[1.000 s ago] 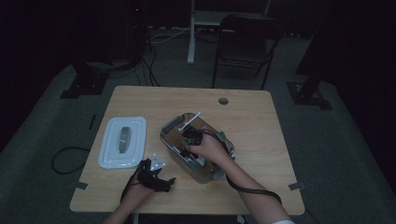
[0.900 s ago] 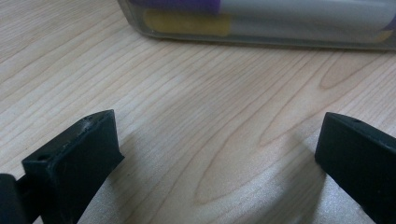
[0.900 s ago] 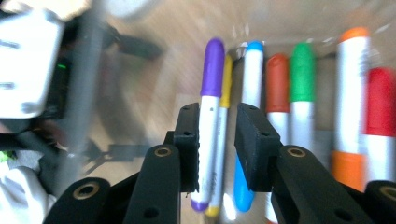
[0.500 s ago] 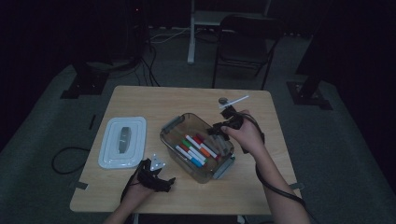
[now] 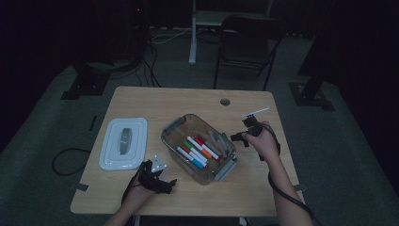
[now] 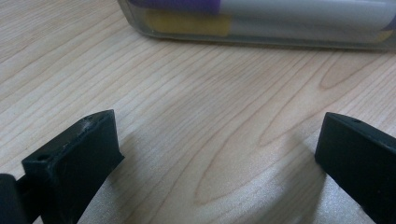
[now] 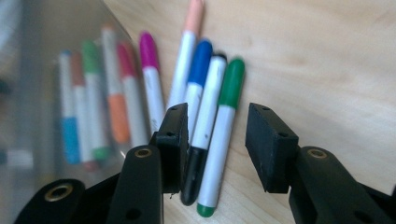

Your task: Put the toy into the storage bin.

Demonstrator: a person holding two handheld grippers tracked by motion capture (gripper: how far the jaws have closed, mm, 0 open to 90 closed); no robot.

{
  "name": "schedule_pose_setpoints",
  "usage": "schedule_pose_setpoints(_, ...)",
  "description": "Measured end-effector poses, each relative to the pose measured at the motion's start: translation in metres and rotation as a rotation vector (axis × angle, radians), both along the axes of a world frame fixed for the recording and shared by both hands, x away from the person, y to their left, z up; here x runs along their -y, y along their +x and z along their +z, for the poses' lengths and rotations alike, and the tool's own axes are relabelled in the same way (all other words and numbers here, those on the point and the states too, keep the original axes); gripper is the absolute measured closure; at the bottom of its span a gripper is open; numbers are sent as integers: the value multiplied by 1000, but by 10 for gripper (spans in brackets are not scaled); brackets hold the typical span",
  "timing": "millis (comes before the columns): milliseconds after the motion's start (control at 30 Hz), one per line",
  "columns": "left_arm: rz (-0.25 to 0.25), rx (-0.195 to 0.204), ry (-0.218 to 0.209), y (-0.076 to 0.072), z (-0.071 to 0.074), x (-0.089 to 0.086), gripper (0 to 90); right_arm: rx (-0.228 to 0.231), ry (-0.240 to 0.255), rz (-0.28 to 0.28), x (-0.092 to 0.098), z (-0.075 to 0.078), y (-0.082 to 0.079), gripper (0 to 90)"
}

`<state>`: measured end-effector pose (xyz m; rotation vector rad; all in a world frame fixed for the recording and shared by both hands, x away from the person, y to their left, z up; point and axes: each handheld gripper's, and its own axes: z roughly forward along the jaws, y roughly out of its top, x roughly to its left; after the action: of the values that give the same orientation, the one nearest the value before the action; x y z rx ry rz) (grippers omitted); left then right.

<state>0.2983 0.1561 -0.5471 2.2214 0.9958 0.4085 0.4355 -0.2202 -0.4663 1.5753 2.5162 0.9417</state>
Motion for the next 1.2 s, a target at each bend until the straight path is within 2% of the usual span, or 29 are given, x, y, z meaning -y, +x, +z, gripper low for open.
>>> schedule_pose_setpoints(133, 0, 0, 0, 0, 0, 0, 6, -41, -29, -4, -4, -26, 6, 608)
schedule_pose_setpoints(267, 0, 0, 0, 0, 0, 0, 6, -65, -65, 2, -9, -41, 11, 621)
schedule_pose_setpoints(400, 0, 0, 0, 0, 0, 0, 6, -79, -88, -9, -12, -47, 14, 652)
schedule_pose_setpoints(500, 0, 0, 0, 0, 0, 0, 6, -87, -88, -24, -12, -48, 15, 701)
schedule_pose_setpoints(567, 0, 0, 0, 0, 0, 0, 6, -92, -108, -38, -12, -47, 16, 760)
schedule_pose_setpoints(667, 0, 0, 0, 0, 0, 0, 6, -104, -113, -46, -10, -47, 17, 767)
schedule_pose_setpoints(733, 0, 0, 0, 0, 0, 0, 6, -102, -101, -55, -7, -43, 16, 767)
schedule_pose_setpoints(867, 0, 0, 0, 0, 0, 0, 6, -92, -49, -90, 3, -26, 13, 767)
schedule_pose_setpoints(1000, 0, 0, 0, 0, 0, 0, 6, -38, 13, -102, 12, 5, 6, 767)
schedule_pose_setpoints(1200, 3, 1, -4, 0, 0, 0, 6, 47, 56, -63, 8, 50, -8, 767)
